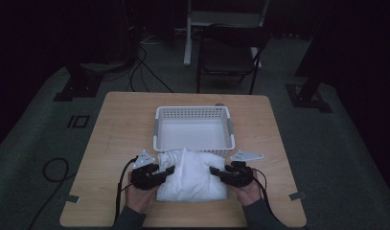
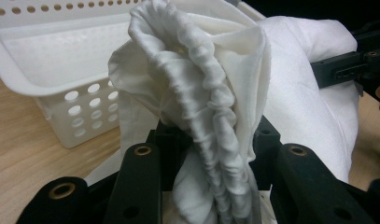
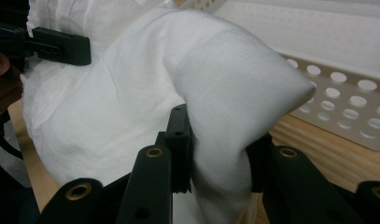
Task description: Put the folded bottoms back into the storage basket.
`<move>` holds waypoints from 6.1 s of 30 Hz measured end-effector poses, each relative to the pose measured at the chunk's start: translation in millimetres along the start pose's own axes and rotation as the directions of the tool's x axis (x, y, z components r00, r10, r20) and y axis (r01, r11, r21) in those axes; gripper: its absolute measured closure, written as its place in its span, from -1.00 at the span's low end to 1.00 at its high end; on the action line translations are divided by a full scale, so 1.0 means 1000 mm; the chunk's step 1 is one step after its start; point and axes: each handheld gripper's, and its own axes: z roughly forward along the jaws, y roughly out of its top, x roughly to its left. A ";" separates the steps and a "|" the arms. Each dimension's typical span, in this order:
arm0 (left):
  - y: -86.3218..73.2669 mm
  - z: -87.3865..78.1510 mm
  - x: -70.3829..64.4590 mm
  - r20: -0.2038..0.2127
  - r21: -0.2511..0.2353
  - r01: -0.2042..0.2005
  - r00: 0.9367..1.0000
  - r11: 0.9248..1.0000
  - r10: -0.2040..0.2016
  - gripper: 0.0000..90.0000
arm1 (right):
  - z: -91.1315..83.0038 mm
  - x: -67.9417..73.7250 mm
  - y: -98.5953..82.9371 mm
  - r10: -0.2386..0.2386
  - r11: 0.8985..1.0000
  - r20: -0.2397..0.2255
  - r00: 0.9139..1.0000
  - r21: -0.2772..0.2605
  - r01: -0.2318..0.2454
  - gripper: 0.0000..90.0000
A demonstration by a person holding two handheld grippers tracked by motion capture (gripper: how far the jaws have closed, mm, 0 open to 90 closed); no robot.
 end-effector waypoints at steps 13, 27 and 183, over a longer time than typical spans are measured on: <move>0.011 -0.005 -0.007 0.000 -0.019 -0.004 1.000 1.000 0.004 0.45 | -0.011 0.004 0.011 -0.010 1.000 0.013 1.000 -0.029 0.010 0.58; 0.025 -0.016 -0.010 0.011 -0.059 -0.012 1.000 0.998 0.012 0.45 | -0.022 0.006 0.022 -0.013 0.998 -0.003 1.000 -0.062 0.013 0.58; 0.135 0.031 0.064 -0.074 -0.157 0.019 0.997 0.987 -0.031 0.45 | 0.013 -0.046 0.143 0.021 0.988 0.132 0.991 -0.154 -0.001 0.59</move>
